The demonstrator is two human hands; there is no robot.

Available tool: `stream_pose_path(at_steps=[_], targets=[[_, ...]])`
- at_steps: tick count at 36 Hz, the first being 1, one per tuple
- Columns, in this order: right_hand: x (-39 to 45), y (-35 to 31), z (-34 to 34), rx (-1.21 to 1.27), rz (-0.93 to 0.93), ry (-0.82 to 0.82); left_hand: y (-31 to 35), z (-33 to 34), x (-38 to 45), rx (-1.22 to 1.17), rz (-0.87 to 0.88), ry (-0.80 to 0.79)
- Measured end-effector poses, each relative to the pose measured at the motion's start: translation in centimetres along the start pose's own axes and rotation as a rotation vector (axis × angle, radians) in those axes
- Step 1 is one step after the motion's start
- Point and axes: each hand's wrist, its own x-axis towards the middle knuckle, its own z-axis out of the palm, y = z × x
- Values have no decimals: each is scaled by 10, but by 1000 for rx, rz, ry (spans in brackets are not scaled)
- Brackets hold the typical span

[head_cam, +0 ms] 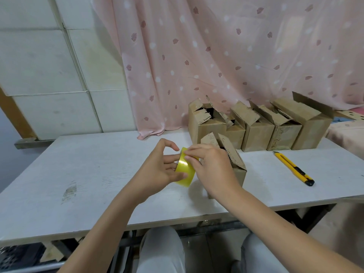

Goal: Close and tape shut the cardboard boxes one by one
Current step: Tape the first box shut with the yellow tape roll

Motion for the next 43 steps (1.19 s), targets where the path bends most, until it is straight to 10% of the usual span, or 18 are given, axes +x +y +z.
stream_pose_path(at_steps=[17, 43], targets=[[10, -1, -9, 211, 317, -162, -3, -1, -1, 261, 48, 8], [20, 14, -22, 415, 281, -306, 8, -17, -13, 344, 100, -149]])
